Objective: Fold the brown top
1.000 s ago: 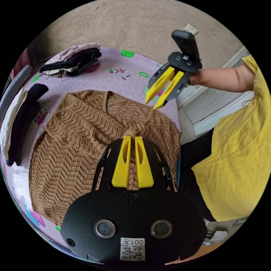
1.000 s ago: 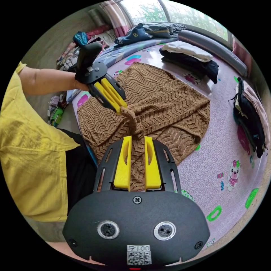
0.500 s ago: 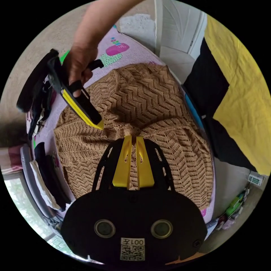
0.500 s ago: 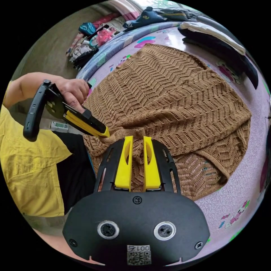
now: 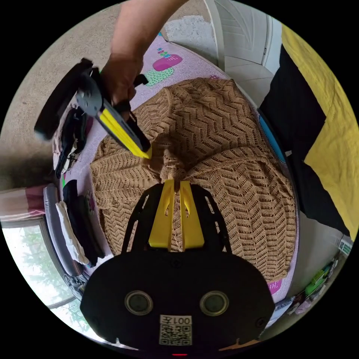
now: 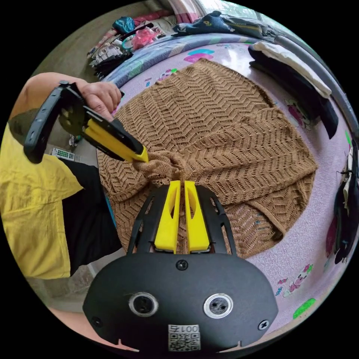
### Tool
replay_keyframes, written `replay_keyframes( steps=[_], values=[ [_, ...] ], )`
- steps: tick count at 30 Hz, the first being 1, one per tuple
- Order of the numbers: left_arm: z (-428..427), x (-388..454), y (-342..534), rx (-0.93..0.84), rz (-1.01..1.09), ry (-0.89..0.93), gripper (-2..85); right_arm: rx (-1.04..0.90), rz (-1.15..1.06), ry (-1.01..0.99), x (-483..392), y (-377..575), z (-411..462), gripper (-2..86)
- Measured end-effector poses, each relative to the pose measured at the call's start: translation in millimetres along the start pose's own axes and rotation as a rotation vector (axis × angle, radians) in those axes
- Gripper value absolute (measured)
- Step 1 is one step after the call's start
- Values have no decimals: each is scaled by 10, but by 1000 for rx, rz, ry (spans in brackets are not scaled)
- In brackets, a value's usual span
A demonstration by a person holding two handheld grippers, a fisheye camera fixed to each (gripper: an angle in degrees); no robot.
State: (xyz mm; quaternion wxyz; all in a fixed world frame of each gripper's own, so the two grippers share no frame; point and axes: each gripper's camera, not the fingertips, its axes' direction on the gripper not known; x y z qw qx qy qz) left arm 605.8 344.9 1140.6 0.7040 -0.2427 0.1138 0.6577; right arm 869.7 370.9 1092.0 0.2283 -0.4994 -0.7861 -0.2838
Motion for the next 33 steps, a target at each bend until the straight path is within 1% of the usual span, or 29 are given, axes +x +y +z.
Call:
replay_keyframes(
  steps=[2,3,5,7,9,12,14,17,20,23,25,26,28,31,33],
  values=[
    [-35,-76,73,14,-49,-17,-7,85,12,26,-34,227,-365,15],
    [-82,-131,128,38,-86,-32,-7,111,17,26,-44,295,-468,15],
    [-177,-211,205,89,-139,-48,-6,223,41,28,-101,575,-874,14],
    [-290,-291,281,162,-176,-66,-4,272,45,33,-181,745,-1082,14],
    [-314,-317,306,192,-156,-56,0,262,46,34,-280,843,-1115,14],
    [-189,-273,308,174,-71,5,12,132,82,33,-386,903,-768,14],
    [-84,-239,317,144,-39,54,13,54,163,-30,-352,981,-400,15],
    [5,-258,376,126,-50,146,10,14,222,-62,-359,1101,-182,14],
    [3,-371,464,141,-104,223,-3,27,224,-56,-377,1201,-221,13],
    [-32,-608,564,174,-233,266,-12,108,234,-30,-258,1264,-355,11],
    [-17,-885,625,207,-376,327,-11,152,236,-24,-134,1249,-393,11],
    [7,-953,633,206,-413,344,-9,164,227,-33,-49,1213,-375,12],
    [145,-1191,662,189,-551,420,-3,167,213,-51,67,1147,-308,15],
    [246,-1361,689,180,-657,480,9,143,202,-110,241,1099,-187,18],
    [289,-1397,689,145,-685,497,14,129,209,-157,336,1109,-133,25]
  ],
)
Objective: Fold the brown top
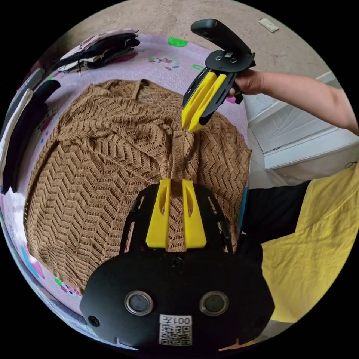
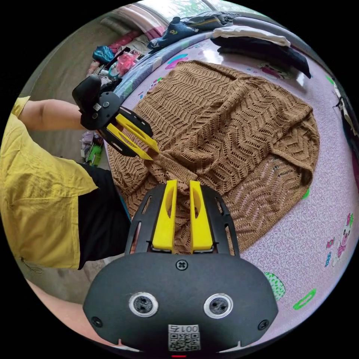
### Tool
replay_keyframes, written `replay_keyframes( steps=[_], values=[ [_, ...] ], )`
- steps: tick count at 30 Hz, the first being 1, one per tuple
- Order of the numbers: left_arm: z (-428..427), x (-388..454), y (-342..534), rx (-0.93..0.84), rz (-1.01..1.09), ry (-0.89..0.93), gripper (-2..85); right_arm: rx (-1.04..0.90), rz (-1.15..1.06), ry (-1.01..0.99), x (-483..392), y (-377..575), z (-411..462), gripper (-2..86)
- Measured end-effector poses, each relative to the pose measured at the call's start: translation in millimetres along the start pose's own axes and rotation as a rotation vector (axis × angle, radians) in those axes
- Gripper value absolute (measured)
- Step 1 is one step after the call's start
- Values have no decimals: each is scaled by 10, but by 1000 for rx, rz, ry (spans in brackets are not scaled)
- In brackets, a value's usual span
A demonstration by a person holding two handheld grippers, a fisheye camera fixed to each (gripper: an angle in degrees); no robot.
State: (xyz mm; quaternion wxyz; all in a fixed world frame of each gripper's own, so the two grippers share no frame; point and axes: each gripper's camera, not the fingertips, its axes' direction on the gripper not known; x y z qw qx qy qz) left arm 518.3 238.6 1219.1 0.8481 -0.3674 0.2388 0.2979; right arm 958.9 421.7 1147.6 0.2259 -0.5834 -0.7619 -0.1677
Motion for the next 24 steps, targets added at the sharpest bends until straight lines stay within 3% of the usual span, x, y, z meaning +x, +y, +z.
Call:
replay_keyframes(
  steps=[9,12,17,20,24],
  values=[
    [-391,75,-2,24,10,-60,-12,-77,-88,-103,15,119,-120,8],
    [-613,297,40,42,148,-61,-13,-151,-201,-190,-189,314,-211,15],
    [-605,715,216,-112,430,-164,-15,-319,-240,-280,-238,664,-246,55],
    [-649,687,316,-143,419,-194,-16,-189,-134,-309,107,696,-541,57],
    [-1159,123,227,41,83,-129,-15,137,10,-292,708,594,-1116,53]
  ],
)
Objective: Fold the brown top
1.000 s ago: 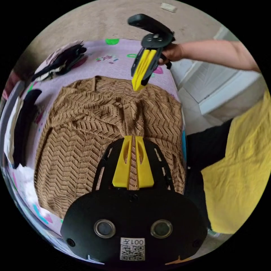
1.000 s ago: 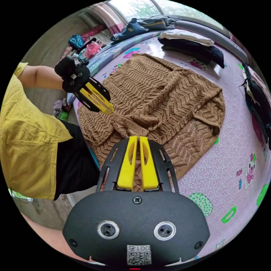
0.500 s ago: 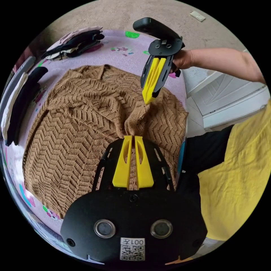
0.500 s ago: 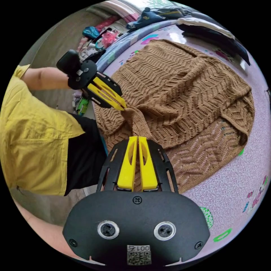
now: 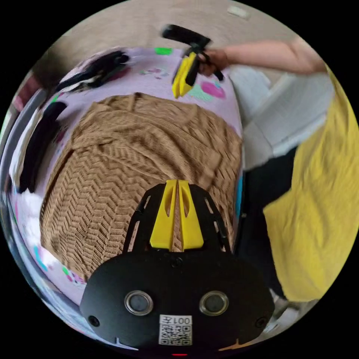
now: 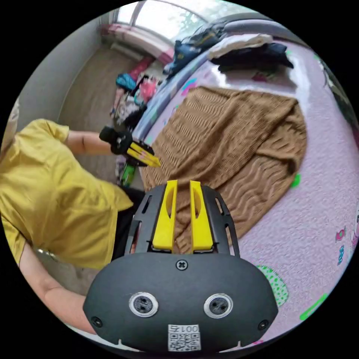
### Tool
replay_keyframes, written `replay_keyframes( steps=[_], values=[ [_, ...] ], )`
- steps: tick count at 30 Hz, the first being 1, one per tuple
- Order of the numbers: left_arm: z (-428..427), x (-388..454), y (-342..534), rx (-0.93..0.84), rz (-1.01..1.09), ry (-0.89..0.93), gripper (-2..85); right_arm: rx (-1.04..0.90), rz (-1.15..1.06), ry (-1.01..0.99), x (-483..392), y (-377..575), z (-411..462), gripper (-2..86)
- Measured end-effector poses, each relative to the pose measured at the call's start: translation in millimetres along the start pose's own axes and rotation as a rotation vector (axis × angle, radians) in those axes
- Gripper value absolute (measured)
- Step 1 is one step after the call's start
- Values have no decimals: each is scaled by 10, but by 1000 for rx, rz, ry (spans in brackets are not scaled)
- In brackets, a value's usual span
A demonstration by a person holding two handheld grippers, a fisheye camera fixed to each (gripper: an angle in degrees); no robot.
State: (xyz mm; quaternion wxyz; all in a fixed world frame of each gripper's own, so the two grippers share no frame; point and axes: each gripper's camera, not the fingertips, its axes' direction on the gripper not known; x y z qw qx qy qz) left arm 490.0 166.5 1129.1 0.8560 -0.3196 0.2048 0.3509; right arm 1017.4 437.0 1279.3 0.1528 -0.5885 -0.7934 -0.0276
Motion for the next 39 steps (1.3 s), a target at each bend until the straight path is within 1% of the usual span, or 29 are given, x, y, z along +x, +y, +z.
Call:
replay_keyframes(
  steps=[1,2,4,5,7,9,12,18,21,25,27,29,34,37,39],
  values=[
    [-148,-280,-29,77,-113,16,-11,106,25,11,156,-96,-222,53],
    [-211,-431,-43,112,-169,22,-9,206,43,29,308,-199,-421,53],
    [-355,-1078,-102,207,-361,70,-1,308,73,68,544,-369,-648,54],
    [-371,-1242,-112,226,-406,82,0,342,98,103,712,-484,-746,56],
    [-424,-1833,-132,311,-580,141,4,337,139,148,966,-665,-816,58],
    [-424,-2181,-143,352,-674,192,5,309,163,192,1186,-820,-830,61],
    [-390,-2507,-156,342,-785,212,8,262,202,237,1462,-995,-821,65],
    [-474,-2711,-65,353,-870,210,18,228,288,246,1716,-1059,-874,67],
    [-520,-2849,1,378,-926,262,19,227,324,178,1817,-1049,-927,62],
    [-514,-3010,-50,374,-943,323,10,219,337,120,1907,-1083,-956,27],
    [-503,-3054,-92,341,-943,311,-3,210,330,114,1903,-1096,-966,15],
    [-539,-3068,-110,345,-927,304,-8,204,302,99,1860,-1106,-1006,8],
    [-885,-3067,-44,475,-887,230,-9,295,258,107,1781,-1134,-1302,4],
    [-999,-3181,-61,486,-894,183,-9,332,278,113,1893,-1225,-1416,4],
    [-1017,-3282,-84,475,-902,179,-9,324,296,118,1996,-1313,-1411,5]
  ],
)
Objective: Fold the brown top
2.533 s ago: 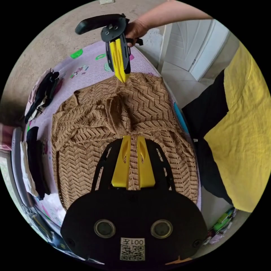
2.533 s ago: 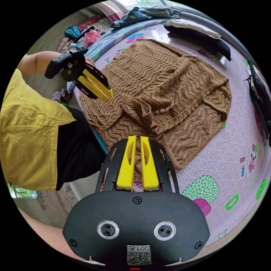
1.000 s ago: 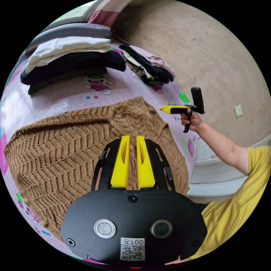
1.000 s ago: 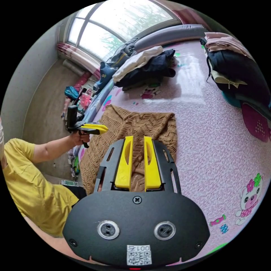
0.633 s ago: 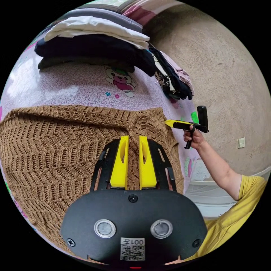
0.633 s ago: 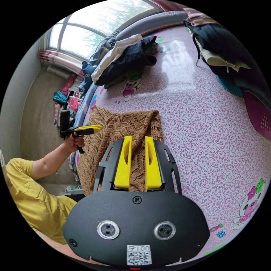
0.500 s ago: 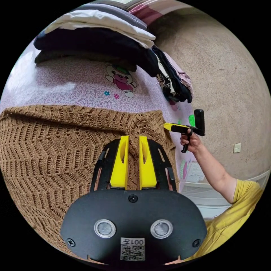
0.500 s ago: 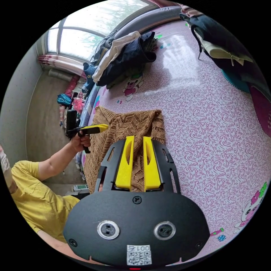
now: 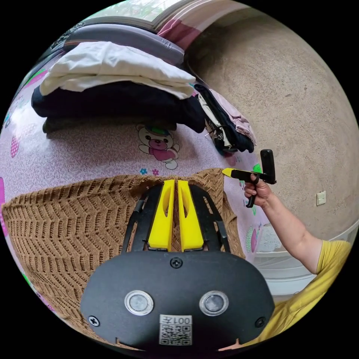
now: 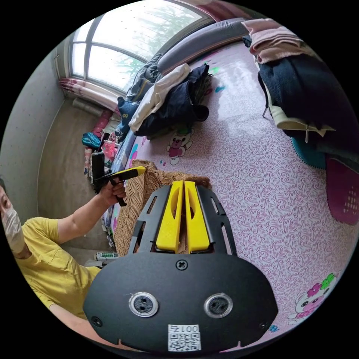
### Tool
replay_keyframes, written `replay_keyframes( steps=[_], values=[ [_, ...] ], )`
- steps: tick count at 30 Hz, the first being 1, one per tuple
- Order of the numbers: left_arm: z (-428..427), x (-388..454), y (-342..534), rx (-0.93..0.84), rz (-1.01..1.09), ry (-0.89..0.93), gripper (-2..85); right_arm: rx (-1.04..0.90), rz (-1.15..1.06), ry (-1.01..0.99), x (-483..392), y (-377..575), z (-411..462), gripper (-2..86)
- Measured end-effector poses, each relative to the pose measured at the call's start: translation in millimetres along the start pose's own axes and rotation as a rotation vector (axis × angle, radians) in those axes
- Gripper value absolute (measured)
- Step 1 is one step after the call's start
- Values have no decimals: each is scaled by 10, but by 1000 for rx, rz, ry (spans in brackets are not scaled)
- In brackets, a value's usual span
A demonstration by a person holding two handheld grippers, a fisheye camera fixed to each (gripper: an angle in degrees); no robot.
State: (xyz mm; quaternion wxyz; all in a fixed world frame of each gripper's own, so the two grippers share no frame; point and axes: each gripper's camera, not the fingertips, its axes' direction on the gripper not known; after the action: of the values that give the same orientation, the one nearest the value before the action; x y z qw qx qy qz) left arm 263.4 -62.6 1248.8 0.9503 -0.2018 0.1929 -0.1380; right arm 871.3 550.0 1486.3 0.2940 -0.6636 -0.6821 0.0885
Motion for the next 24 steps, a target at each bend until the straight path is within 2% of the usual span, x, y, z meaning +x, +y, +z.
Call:
replay_keyframes(
  steps=[6,13,17,20,22,24],
  values=[
    [241,-301,-134,-133,-108,2,-11,-89,74,60,211,-200,360,10],
    [112,-679,59,-25,-244,147,-12,61,69,124,139,26,165,7],
    [-31,-804,232,50,-298,192,-12,116,-41,107,-306,389,124,5],
    [-155,-567,469,31,-156,106,-12,22,-179,86,-805,823,368,5],
    [-195,-181,808,-22,24,-24,-12,-45,-251,87,-1079,1136,560,5],
    [-148,143,1140,-78,160,-64,-12,-118,-301,75,-1295,1431,766,5]
  ],
)
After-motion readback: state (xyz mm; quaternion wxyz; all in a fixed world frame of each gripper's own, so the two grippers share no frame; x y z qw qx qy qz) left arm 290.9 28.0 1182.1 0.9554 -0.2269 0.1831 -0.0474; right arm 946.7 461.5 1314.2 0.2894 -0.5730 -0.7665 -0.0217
